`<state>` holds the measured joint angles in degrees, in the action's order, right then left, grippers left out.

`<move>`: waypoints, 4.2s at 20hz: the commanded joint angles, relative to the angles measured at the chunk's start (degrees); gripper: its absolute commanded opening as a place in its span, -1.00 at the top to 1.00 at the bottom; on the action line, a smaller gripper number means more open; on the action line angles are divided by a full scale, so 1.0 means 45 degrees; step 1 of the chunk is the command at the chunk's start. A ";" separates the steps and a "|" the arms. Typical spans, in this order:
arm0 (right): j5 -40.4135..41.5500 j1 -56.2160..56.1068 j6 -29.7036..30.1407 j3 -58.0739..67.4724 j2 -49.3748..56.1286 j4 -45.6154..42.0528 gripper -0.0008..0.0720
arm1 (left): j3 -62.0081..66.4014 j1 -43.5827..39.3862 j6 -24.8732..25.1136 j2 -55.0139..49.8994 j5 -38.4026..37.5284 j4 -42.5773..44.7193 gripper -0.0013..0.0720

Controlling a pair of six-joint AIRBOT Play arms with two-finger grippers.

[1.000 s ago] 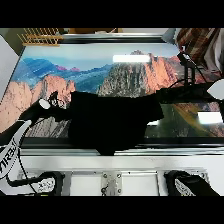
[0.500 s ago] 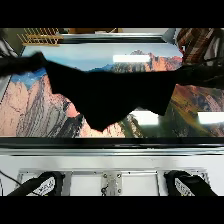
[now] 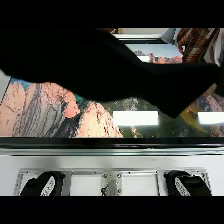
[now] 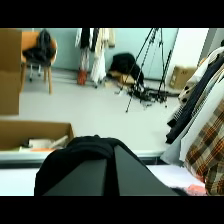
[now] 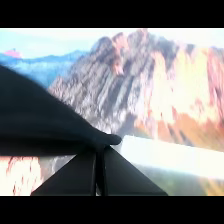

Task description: Fold the clothes and pants, and hang the long-sleeved shirts on hangers.

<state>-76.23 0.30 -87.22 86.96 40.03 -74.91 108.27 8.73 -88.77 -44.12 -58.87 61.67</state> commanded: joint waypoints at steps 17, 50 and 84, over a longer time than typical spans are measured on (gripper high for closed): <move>0.4313 -0.0010 -0.1569 -0.2686 0.9049 -0.0413 0.95 | -0.5595 -0.0015 0.0024 -0.8733 0.1821 -0.0889 0.94; 0.4541 -0.0894 -0.1574 -0.4920 0.1967 0.0709 -0.70 | -1.6291 -0.0437 -0.1477 -0.5984 0.2254 0.0578 -0.89; 1.0967 0.2195 0.0996 -1.2565 0.7169 0.8029 -0.57 | -1.6723 -0.2229 -0.1700 -0.2278 0.2438 0.1360 0.94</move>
<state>-30.74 13.85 -86.70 28.93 70.17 -41.19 33.04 -1.26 -96.44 -54.57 -47.94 67.68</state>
